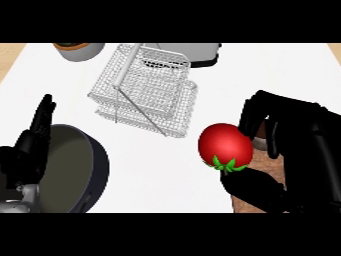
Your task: Pick the tomato from the cutting board and place it in the tiered basket
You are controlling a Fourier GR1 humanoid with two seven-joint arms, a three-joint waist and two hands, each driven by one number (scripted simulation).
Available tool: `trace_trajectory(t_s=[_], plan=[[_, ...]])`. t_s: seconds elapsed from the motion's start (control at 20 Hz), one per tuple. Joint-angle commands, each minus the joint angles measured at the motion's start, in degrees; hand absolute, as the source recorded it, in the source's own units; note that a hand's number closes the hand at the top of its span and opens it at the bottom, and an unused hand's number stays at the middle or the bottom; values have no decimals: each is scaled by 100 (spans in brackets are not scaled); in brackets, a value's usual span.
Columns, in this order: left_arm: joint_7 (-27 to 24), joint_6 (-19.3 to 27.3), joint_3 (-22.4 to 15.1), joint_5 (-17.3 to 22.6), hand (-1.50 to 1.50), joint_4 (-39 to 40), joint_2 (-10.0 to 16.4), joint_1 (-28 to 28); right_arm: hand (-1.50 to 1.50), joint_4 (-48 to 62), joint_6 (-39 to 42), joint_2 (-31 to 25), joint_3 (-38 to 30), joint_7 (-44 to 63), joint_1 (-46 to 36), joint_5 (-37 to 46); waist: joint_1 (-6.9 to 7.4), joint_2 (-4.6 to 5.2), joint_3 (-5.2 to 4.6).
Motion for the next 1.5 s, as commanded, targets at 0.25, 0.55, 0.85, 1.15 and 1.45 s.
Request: trace_trajectory(t_s=[0.25,0.55,0.85,1.15,1.45], plan=[[251,-76,-416,43,0,695,-472,454,150,1416,457,627,-658,618,-1450,7,75,167,-185],[187,-48,-510,-42,0,585,-511,615,150,2487,430,919,-999,285,-2143,-63,165,170,-172],[255,-45,-546,-83,0,505,-527,467,150,3640,182,1228,-988,-99,-2498,-38,197,194,-164],[248,83,-655,-177,0,533,-703,419,150,4653,-100,1237,-1120,-292,-2826,194,196,218,-163],[137,-128,-506,-83,0,655,-522,457,150,5261,-795,1240,-1269,-491,-2869,-130,262,240,-158]])
